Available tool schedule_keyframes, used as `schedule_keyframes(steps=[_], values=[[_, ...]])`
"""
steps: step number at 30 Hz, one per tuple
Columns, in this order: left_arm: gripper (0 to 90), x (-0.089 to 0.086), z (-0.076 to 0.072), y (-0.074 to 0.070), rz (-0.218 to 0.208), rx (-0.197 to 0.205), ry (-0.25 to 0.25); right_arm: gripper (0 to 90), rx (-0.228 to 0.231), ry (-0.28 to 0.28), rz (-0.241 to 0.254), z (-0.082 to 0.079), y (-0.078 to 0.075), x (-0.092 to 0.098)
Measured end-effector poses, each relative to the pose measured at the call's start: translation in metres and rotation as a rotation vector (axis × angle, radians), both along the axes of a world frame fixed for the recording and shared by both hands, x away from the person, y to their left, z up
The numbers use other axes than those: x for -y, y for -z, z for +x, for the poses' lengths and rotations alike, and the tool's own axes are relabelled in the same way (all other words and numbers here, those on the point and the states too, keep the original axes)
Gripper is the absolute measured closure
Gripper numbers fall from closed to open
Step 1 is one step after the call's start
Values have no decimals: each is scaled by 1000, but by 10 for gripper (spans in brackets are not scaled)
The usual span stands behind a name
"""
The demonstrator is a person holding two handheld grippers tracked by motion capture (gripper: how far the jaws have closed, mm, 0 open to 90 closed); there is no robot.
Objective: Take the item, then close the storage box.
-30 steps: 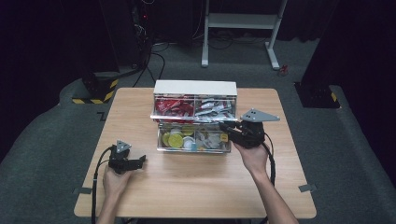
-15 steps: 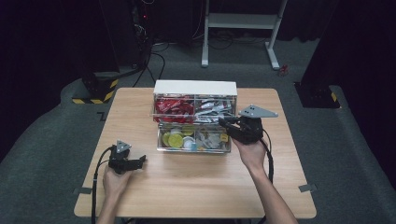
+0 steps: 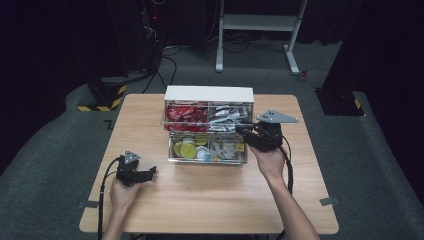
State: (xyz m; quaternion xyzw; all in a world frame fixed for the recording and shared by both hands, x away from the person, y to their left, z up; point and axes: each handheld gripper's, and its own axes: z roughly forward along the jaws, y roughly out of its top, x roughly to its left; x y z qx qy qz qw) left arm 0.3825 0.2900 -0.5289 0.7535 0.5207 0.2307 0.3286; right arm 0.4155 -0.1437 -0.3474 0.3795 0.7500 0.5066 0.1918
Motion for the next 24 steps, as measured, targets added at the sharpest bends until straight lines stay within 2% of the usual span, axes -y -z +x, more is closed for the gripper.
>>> schedule_keyframes(steps=[4,8,10,12,13,14,16,21,24], values=[[227,2,-2,-1,5,4,14,664,4,-2,-3,0,-2,0],[211,4,0,-3,-2,-19,14,660,-7,-1,-10,1,-4,0],[214,3,0,-4,-39,-20,18,657,-4,-1,-10,1,-6,-1],[214,3,-1,-6,-50,-19,20,656,-8,1,-8,1,-7,-1],[209,1,-3,-9,-73,-15,24,655,-8,0,-9,2,-9,-2],[209,1,-3,-9,-73,-15,24,655,-8,0,-9,2,-9,-2],[211,-1,-5,-14,-107,-7,29,653,-6,0,-12,2,-12,-2],[200,2,-3,-22,-112,-8,51,650,-7,-2,-20,2,-14,-3],[231,2,-2,-28,-144,3,60,647,-3,-2,-20,3,-15,-3]])
